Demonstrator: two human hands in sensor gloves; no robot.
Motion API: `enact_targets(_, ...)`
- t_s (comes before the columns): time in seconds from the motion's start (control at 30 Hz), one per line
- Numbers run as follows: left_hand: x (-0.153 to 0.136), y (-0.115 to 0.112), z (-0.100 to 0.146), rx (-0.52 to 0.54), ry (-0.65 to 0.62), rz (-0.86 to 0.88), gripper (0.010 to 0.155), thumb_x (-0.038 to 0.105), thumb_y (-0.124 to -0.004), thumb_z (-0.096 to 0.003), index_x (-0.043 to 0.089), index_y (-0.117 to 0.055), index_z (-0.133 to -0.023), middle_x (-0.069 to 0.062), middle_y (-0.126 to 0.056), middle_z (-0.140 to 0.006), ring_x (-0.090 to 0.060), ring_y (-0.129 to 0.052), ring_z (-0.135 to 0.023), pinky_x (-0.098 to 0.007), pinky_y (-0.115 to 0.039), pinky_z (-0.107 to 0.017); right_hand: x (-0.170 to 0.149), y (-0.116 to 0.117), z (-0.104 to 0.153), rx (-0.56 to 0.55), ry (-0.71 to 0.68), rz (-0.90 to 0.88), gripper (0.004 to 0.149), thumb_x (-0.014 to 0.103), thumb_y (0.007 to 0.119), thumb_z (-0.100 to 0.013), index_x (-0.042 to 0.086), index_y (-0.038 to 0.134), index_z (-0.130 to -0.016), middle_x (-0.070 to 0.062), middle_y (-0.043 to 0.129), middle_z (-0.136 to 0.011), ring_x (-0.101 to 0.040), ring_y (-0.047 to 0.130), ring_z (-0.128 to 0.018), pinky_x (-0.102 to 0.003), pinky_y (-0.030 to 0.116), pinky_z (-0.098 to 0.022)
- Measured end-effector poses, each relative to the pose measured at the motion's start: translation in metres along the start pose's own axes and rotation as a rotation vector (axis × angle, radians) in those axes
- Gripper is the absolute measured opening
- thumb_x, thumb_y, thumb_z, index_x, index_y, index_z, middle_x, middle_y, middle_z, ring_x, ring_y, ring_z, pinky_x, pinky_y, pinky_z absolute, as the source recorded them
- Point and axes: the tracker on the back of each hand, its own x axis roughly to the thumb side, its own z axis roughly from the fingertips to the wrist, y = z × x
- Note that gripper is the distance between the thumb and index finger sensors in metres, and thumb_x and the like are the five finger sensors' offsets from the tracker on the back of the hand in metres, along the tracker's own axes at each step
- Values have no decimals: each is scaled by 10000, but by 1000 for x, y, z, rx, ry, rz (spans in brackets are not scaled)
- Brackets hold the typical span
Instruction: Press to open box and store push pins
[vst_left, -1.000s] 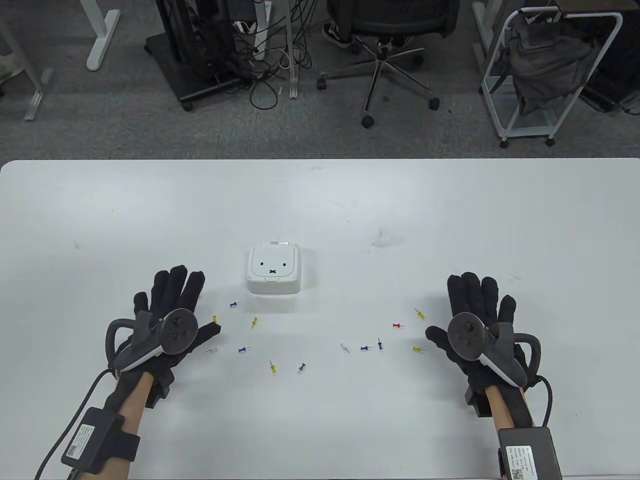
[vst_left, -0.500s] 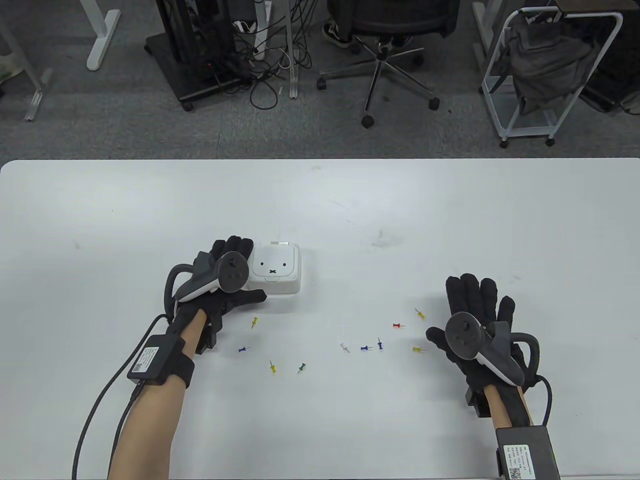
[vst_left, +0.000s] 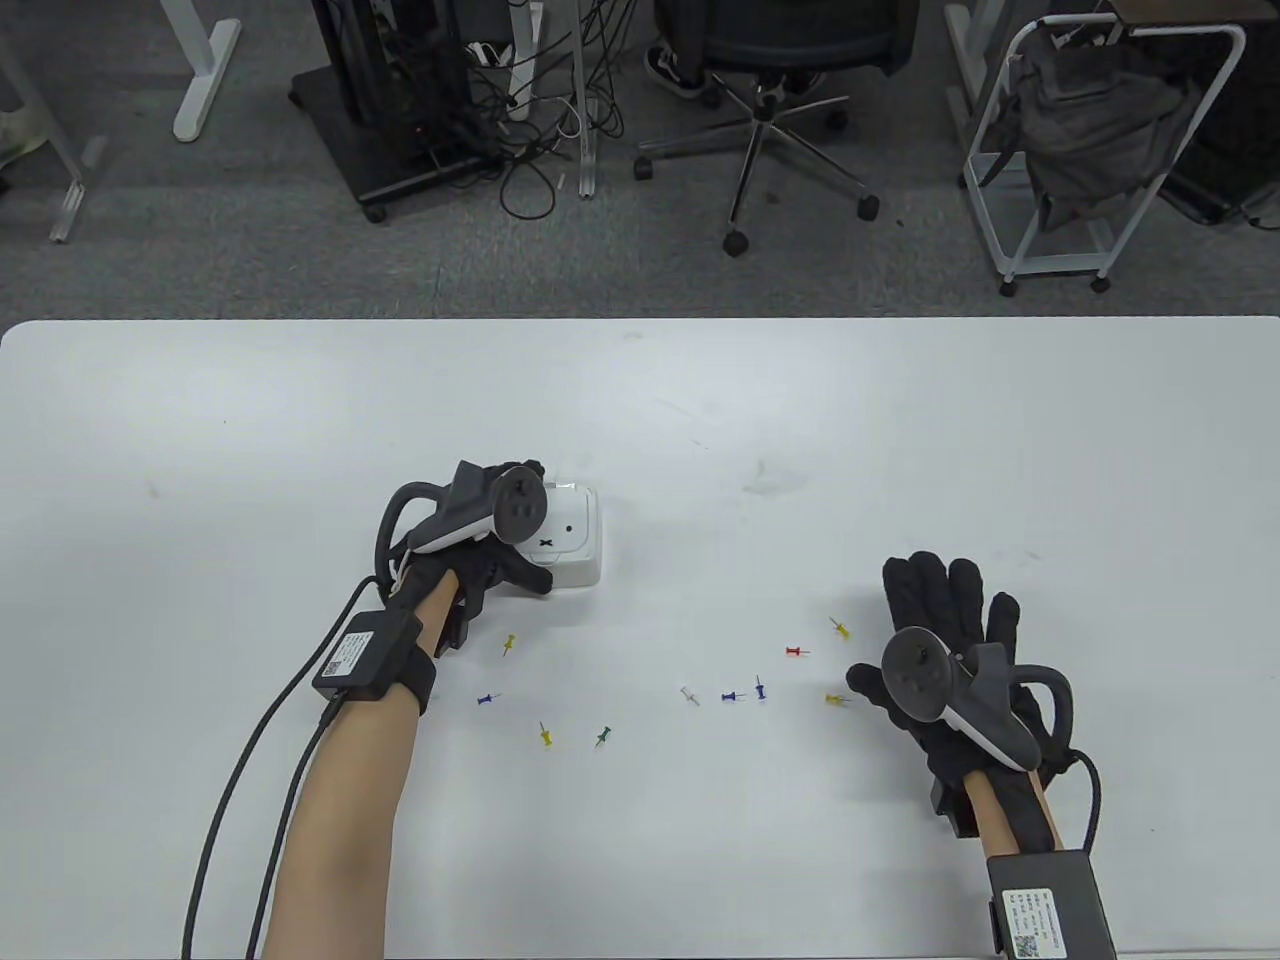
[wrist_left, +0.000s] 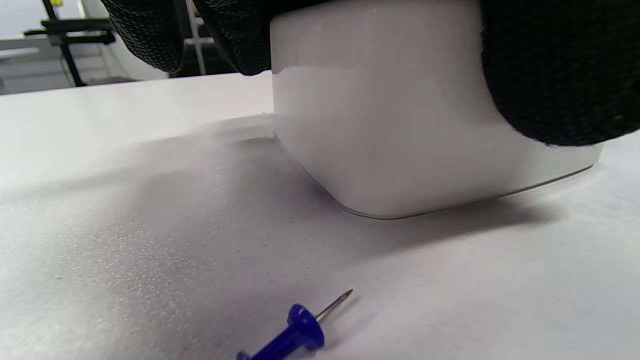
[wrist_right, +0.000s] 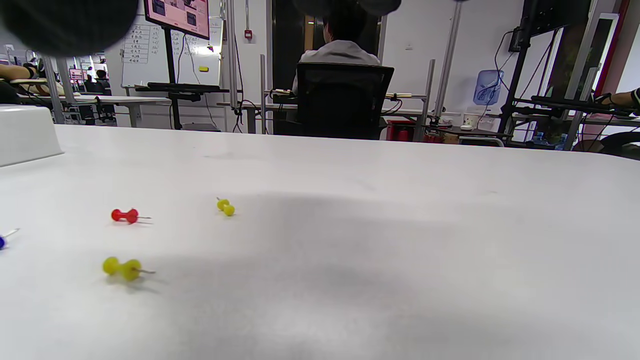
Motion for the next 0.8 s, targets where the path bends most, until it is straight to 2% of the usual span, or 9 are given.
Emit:
enact_targets(0.23,0,14,15,73,-33,65,1194,721,-862,-312,187,-292,-1216,-66,-423,-1279,-329,-580,-1191,-535,-571,-847,-1,-2,0,-21,1,-23,947,642,644,-382,267,88,-1050,-77,206,-1247,-408,242,-1136,-686,280,-779)
enact_targets(0.47,31,22,36,127,-126,92,1182,731,-835,-338,165,-287,-1219,-88,-413,-1279,-351,-568,-1189,-541,-567,-847,0,-1,0,-19,-9,-32,943,640,642,-386,263,92,-1053,-82,208,-1247,-414,246,-1135,-687,286,-778)
enact_targets(0.63,58,15,44,129,-169,65,1177,730,-830,-342,160,-288,-1218,-91,-415,-1278,-357,-563,-1188,-544,-563,-845,0,-1,0,-8,-10,-33,942,641,640,-386,261,96,-1054,-83,213,-1246,-419,254,-1133,-685,297,-776)
enact_targets(0.8,74,-2,49,114,-191,98,1174,727,-830,-345,155,-291,-1218,-100,-418,-1275,-366,-563,-1186,-549,-562,-844,0,0,-1,1,-9,-35,945,642,641,-385,258,98,-1056,-87,215,-1246,-418,256,-1133,-686,302,-776)
